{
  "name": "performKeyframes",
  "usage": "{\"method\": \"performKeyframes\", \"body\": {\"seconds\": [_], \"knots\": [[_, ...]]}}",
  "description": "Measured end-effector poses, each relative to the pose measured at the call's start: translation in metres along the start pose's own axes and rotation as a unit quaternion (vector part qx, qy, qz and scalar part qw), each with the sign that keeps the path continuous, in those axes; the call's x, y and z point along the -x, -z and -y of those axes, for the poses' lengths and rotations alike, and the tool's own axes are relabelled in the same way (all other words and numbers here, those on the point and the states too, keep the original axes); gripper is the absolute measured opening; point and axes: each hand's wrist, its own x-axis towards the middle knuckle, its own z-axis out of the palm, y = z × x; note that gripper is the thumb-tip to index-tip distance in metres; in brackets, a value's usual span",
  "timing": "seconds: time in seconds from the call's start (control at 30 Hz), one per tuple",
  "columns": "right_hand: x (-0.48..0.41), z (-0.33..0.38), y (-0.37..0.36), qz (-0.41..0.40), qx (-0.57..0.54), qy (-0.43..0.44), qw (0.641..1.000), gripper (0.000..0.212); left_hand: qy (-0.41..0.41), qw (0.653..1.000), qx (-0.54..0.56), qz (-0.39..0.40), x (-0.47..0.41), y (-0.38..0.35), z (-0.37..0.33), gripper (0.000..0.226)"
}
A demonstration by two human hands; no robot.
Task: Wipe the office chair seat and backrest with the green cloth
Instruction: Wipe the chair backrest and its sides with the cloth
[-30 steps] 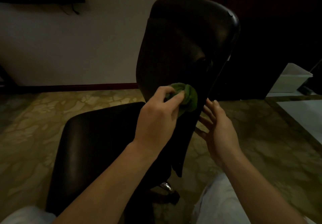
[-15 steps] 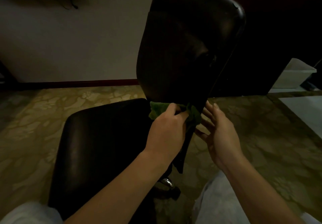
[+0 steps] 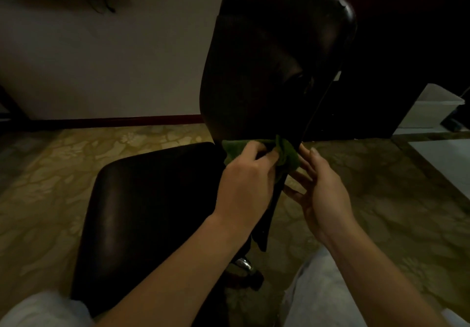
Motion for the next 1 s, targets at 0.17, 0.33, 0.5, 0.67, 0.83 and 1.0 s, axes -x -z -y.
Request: {"method": "performKeyframes", "body": {"seconds": [0.17, 0.33, 0.5, 0.67, 0.83, 1.0], "knots": [[-0.002, -0.002, -0.001, -0.005, 0.010, 0.006, 1.000, 0.031, 0.034, 0.999, -0.029, -0.022, 0.012, -0.018, 0.003, 0.031], [-0.006, -0.002, 0.002, 0.007, 0.007, 0.003, 1.000, 0.034, 0.073, 0.995, -0.062, 0.027, 0.031, -0.033, 0.010, 0.023], [-0.007, -0.005, 0.007, 0.026, 0.010, 0.002, 1.000, 0.034, 0.087, 0.990, -0.088, 0.063, 0.062, -0.024, 0.042, 0.026], [-0.005, -0.020, 0.007, 0.021, 0.010, -0.018, 1.000, 0.034, 0.045, 0.998, -0.039, -0.018, 0.061, -0.007, 0.045, 0.034], [-0.005, -0.017, 0.007, 0.012, 0.006, -0.031, 0.999, 0.036, -0.021, 0.997, -0.028, -0.067, 0.017, 0.003, 0.020, 0.031], [-0.007, -0.017, 0.007, 0.003, -0.005, -0.038, 0.999, 0.036, -0.025, 0.998, -0.040, -0.048, 0.004, -0.013, 0.013, 0.025]]}}
